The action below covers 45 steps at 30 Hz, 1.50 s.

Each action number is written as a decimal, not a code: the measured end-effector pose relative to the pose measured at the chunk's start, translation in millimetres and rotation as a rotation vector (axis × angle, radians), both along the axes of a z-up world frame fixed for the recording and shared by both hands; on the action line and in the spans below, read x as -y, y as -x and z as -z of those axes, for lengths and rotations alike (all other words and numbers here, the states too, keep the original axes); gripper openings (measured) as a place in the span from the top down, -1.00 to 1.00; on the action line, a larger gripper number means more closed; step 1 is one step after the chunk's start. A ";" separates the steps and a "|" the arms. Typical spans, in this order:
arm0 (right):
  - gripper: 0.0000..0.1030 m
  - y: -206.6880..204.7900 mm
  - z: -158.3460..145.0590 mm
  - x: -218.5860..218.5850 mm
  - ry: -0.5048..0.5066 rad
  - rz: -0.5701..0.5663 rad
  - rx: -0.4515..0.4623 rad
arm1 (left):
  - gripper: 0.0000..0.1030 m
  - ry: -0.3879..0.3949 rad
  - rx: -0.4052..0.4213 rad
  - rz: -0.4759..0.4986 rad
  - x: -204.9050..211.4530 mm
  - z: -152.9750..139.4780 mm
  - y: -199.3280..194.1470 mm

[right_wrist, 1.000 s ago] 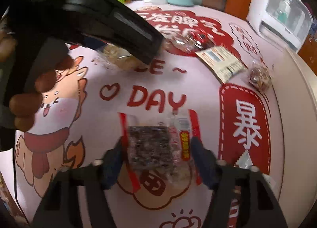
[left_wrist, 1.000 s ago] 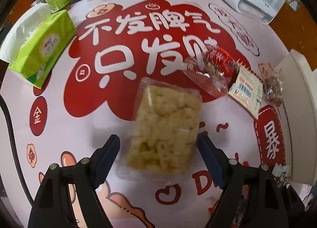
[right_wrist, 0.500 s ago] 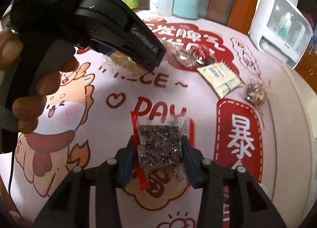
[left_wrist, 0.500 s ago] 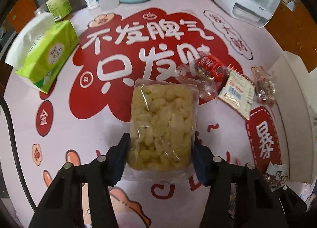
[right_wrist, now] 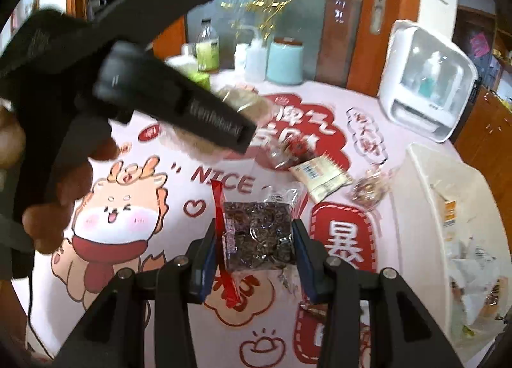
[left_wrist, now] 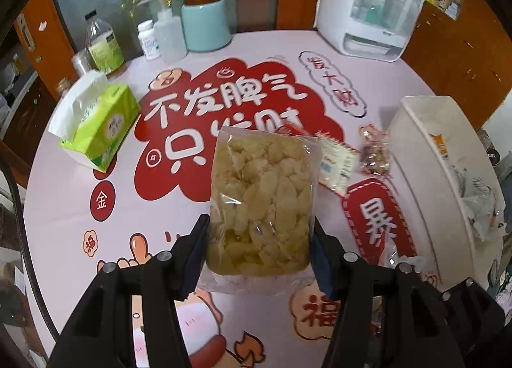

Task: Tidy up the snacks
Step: 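Carry both snacks into the white tray and open both grippers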

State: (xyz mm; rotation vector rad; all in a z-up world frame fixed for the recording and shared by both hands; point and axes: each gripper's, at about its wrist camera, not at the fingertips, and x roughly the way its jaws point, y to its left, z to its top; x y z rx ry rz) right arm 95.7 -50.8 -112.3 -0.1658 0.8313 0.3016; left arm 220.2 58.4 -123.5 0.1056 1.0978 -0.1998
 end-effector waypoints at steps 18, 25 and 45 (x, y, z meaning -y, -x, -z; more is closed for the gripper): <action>0.16 35.2 -84.9 122.5 -0.044 0.176 0.215 | -0.09 0.065 0.154 0.129 134.9 -84.7 26.4; 0.16 28.0 -100.8 182.1 -0.046 0.290 0.269 | -0.10 0.080 0.211 0.163 188.3 -109.0 27.7; 0.15 -1.6 -121.9 286.9 -0.073 0.486 0.323 | -0.10 0.065 0.159 0.207 281.0 -88.1 20.5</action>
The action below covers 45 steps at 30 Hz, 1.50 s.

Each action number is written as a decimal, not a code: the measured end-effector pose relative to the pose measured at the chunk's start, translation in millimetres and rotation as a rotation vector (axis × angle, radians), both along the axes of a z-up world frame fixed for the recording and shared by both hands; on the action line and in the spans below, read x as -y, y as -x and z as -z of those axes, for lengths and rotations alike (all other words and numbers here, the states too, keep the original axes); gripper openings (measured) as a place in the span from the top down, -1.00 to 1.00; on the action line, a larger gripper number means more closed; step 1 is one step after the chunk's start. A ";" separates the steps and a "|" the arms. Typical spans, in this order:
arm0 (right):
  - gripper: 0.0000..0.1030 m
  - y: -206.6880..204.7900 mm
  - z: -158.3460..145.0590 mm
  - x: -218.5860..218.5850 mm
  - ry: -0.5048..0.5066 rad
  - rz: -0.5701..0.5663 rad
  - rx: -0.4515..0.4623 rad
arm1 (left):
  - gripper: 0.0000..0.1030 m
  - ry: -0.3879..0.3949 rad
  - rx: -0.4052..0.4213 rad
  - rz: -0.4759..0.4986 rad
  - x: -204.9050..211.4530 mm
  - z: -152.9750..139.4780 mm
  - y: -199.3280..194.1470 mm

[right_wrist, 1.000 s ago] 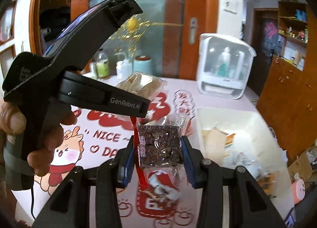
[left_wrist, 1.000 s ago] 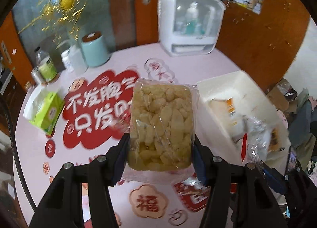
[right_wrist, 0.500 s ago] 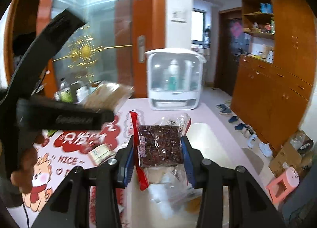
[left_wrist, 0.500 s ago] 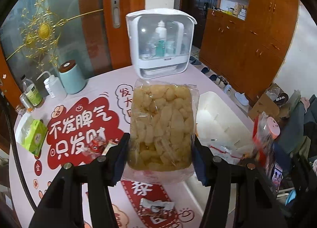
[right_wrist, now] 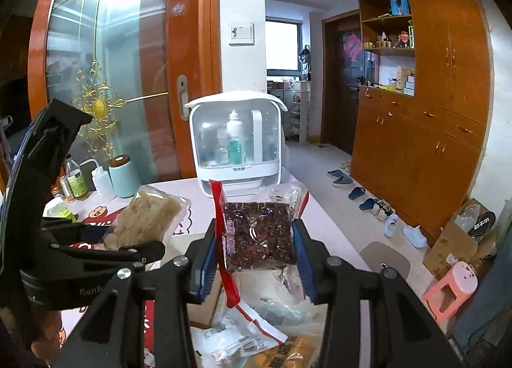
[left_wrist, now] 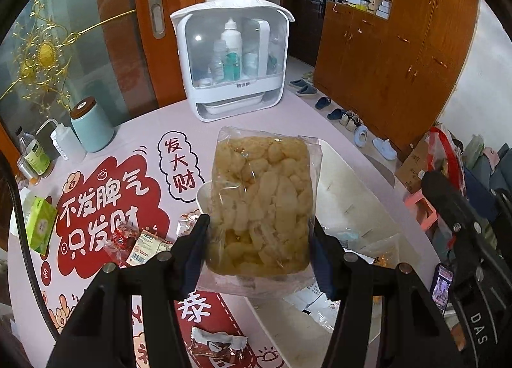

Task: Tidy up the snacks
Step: 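Carry both snacks into the white tray and open both grippers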

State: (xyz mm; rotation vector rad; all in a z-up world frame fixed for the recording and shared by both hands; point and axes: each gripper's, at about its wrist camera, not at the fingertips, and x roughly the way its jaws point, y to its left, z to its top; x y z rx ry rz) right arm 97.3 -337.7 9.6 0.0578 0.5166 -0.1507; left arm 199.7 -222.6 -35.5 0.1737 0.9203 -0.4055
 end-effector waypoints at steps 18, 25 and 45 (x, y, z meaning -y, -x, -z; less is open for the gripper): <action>-0.31 -7.8 26.1 9.3 -0.029 0.001 -0.081 | -0.60 -0.077 0.038 0.002 11.6 7.5 -4.0; -0.38 -4.4 26.9 9.8 -0.039 0.022 -0.073 | -0.63 -0.067 0.034 -0.036 -6.3 5.5 -7.9; -0.38 8.9 24.5 -33.2 0.003 0.001 -0.085 | -0.63 -0.032 0.068 -0.107 -73.8 -18.5 20.6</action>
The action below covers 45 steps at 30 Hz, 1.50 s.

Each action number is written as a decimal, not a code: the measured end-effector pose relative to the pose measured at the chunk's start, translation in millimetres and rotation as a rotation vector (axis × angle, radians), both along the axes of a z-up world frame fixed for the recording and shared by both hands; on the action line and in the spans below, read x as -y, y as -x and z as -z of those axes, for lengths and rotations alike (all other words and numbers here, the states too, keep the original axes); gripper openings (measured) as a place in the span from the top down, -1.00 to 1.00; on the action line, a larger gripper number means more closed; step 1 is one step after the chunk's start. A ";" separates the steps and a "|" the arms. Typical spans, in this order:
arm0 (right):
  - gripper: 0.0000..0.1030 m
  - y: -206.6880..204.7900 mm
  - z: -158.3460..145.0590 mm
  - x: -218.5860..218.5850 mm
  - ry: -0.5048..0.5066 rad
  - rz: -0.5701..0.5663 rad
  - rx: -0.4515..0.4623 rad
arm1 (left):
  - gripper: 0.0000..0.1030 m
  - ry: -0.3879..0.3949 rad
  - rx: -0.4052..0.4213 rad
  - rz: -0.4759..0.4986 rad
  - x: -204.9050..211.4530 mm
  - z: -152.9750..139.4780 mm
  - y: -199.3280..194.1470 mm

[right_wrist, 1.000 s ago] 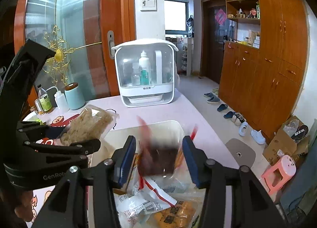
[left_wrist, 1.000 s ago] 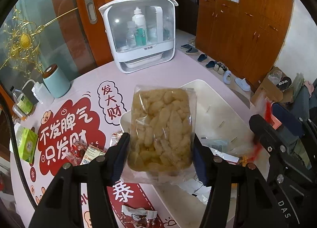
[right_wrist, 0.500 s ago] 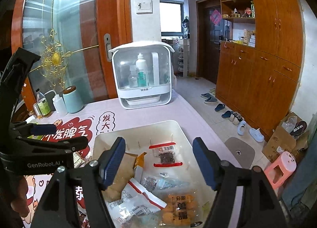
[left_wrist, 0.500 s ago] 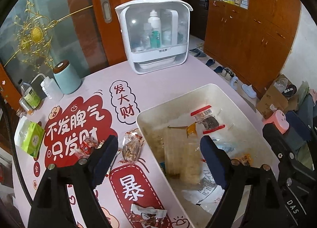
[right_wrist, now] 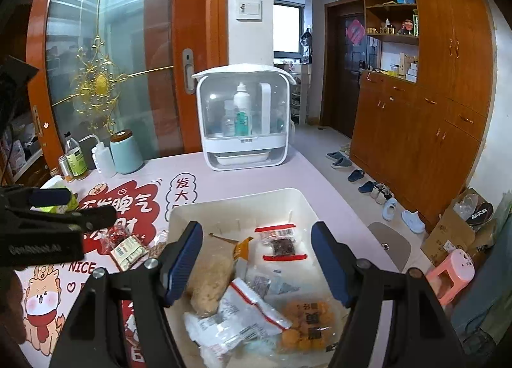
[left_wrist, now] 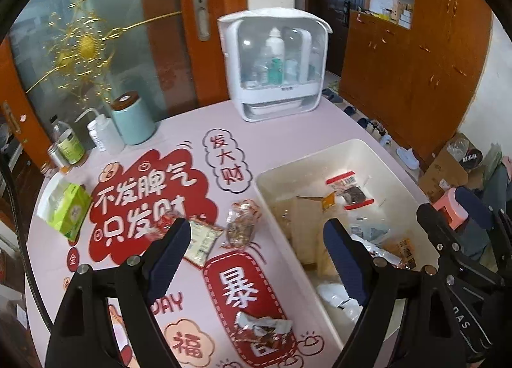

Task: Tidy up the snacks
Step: 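Withdraw both grippers from the tray back over the remaining snacks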

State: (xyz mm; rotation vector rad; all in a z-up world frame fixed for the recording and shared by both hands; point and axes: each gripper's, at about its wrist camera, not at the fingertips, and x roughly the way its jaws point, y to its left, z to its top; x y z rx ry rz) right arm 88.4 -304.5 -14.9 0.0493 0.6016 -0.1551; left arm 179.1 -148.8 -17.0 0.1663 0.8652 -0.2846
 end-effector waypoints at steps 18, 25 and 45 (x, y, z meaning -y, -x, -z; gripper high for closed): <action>-0.38 -2.5 -36.7 -113.8 0.023 -0.172 0.096 | -0.79 0.006 0.209 -0.130 -136.3 -69.4 34.7; -0.38 -6.6 -0.7 -166.8 0.018 -0.254 -0.001 | -0.79 -0.076 0.159 -0.153 -178.8 -31.9 31.6; -0.38 26.3 140.5 -220.0 0.050 -0.326 -0.299 | -0.79 -0.103 -0.150 -0.110 -230.5 117.6 37.5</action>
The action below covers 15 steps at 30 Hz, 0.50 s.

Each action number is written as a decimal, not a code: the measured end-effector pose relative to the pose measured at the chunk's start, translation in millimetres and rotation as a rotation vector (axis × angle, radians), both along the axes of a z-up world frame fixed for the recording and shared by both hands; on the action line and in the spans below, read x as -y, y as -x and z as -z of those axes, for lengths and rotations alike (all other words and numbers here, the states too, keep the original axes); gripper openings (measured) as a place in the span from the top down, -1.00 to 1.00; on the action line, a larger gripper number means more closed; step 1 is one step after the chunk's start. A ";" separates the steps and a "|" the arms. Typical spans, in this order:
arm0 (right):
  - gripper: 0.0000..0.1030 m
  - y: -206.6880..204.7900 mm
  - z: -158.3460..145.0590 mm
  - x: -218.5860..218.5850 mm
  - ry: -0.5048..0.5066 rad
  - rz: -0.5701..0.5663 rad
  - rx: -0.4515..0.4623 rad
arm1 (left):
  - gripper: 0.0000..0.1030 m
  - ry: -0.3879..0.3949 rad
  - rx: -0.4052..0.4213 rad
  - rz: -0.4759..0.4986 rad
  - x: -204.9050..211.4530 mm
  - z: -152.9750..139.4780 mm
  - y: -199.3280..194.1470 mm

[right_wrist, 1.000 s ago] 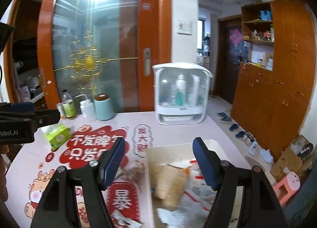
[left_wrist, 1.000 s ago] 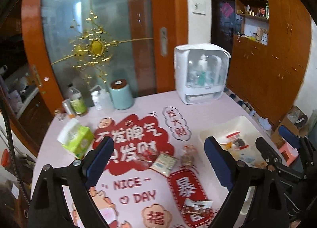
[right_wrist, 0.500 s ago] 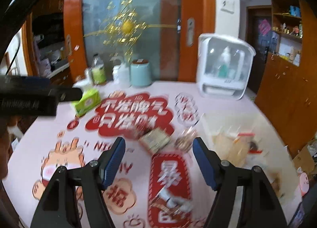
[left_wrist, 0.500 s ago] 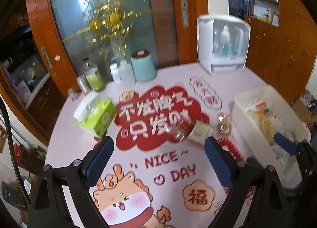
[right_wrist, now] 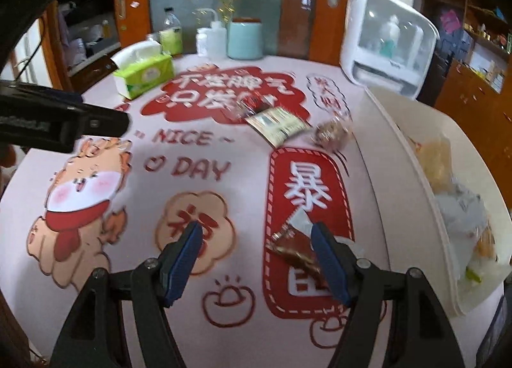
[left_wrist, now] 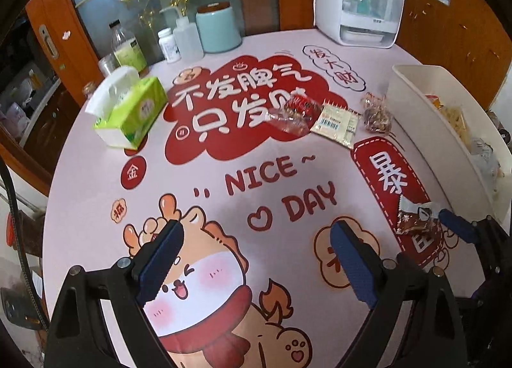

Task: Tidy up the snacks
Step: 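Withdraw both grippers from the tray back over the remaining snacks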

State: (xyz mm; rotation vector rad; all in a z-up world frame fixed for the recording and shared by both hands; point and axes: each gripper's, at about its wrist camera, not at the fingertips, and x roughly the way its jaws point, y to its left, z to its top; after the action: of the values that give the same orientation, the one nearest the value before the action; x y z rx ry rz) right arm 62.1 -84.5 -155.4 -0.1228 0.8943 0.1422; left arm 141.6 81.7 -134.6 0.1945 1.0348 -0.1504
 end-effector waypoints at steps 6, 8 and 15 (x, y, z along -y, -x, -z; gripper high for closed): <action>-0.38 -11.3 15.3 19.7 0.047 0.016 -0.009 | -0.79 0.003 -0.013 0.004 0.8 5.1 -4.3; -0.38 -15.4 19.7 25.2 0.064 0.000 -0.009 | -0.79 0.001 -0.019 0.005 2.4 6.2 -6.9; -0.38 -32.7 43.8 27.1 0.108 -0.101 -0.103 | -0.79 -0.010 -0.002 0.013 10.7 0.1 -22.3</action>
State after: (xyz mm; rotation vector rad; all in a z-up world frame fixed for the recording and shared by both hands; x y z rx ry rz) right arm 94.8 -111.6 -199.2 -0.2636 0.9996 0.1957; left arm 163.9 71.1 -134.7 0.2105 1.0369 -0.1574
